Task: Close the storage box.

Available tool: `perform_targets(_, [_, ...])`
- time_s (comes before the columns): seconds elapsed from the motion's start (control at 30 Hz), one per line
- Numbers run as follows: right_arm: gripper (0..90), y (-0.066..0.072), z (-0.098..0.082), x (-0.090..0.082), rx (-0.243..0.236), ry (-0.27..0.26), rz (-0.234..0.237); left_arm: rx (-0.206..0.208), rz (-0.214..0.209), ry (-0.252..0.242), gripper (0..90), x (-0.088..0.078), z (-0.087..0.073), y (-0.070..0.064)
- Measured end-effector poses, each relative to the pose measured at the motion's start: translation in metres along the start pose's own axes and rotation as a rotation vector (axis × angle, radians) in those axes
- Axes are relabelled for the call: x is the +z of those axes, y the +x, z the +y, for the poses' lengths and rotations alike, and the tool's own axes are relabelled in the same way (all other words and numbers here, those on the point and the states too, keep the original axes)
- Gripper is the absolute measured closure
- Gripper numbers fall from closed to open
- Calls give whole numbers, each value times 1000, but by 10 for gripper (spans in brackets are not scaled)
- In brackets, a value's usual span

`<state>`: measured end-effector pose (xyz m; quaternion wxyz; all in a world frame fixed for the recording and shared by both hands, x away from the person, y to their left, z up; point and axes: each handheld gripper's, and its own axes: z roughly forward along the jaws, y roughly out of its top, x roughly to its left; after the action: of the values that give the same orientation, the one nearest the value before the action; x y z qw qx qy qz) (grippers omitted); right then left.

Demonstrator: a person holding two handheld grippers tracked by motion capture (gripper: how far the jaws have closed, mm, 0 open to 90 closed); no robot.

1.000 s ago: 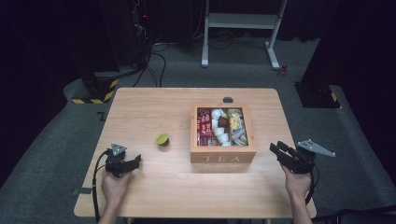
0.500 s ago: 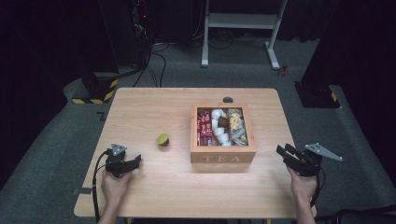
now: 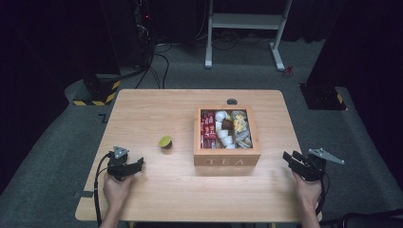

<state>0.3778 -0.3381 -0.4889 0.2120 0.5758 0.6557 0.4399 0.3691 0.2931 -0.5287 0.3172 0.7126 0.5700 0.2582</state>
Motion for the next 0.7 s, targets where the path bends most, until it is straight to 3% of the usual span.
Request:
perform_targets(0.57, [499,0,-7,20,-23,70,-59,0,0,0,260,0,0,0])
perform_targets(0.7, [480,2,-8,25,-50,79,-73,0,-1,1,260,0,0,0])
